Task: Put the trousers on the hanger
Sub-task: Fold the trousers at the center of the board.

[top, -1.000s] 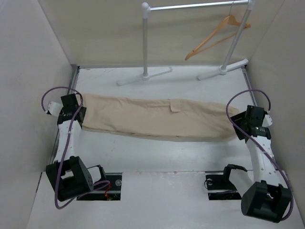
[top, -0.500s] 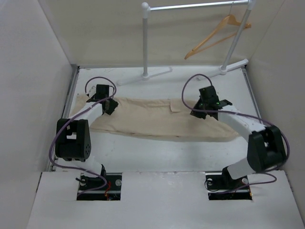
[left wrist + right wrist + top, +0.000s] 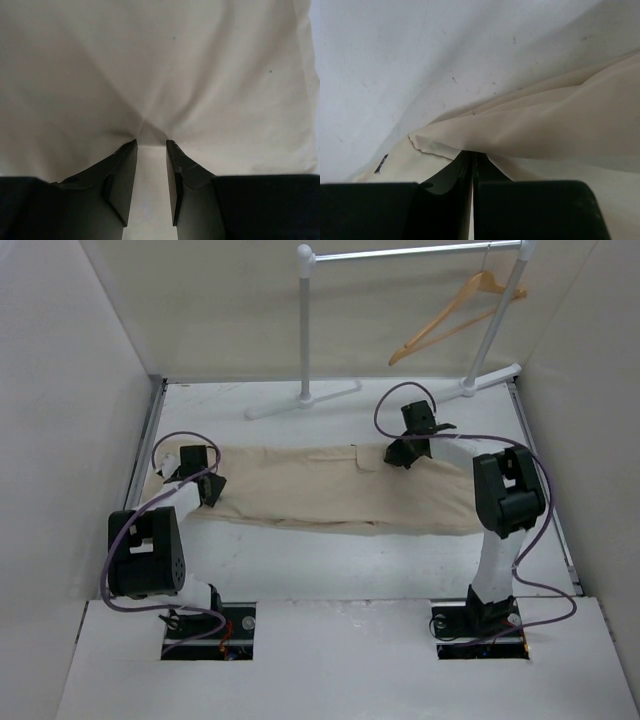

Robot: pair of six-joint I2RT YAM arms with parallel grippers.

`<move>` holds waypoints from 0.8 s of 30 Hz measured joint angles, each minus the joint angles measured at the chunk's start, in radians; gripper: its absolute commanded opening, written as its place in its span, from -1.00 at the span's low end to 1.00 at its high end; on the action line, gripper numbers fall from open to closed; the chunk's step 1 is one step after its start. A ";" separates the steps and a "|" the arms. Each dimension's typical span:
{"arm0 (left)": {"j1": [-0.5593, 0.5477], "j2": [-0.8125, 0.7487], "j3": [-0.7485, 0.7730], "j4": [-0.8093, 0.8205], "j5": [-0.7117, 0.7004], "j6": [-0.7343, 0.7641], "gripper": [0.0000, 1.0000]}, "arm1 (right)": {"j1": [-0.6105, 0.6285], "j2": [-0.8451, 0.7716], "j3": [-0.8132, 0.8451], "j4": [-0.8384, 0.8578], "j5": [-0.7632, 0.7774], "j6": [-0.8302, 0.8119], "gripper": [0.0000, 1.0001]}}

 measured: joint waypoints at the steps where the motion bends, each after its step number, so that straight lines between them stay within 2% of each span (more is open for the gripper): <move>1: 0.005 -0.012 -0.006 -0.005 -0.010 0.000 -0.40 | 0.000 0.013 0.008 0.000 0.001 0.016 -0.82; 4: 0.013 -0.050 -0.008 -0.033 -0.038 0.000 -0.39 | 0.001 0.036 0.025 -0.003 -0.002 0.058 -0.76; 10: 0.014 -0.152 -0.005 -0.087 -0.068 0.000 -0.37 | -0.007 0.019 0.029 0.016 -0.042 0.082 -0.36; 14: -0.020 -0.181 0.046 -0.130 -0.091 -0.006 -0.37 | -0.034 -0.083 0.008 0.003 -0.048 0.027 -0.36; 17: -0.144 -0.176 0.105 -0.133 -0.098 -0.016 -0.38 | -0.080 -0.244 -0.076 0.007 -0.040 -0.038 -0.60; 20: -0.344 -0.140 0.177 -0.110 -0.087 -0.031 -0.39 | -0.165 -0.401 -0.185 0.005 -0.024 -0.101 -0.77; 24: -0.601 -0.011 0.268 -0.045 -0.047 -0.056 -0.40 | -0.305 -0.464 -0.297 -0.002 0.014 -0.181 -0.83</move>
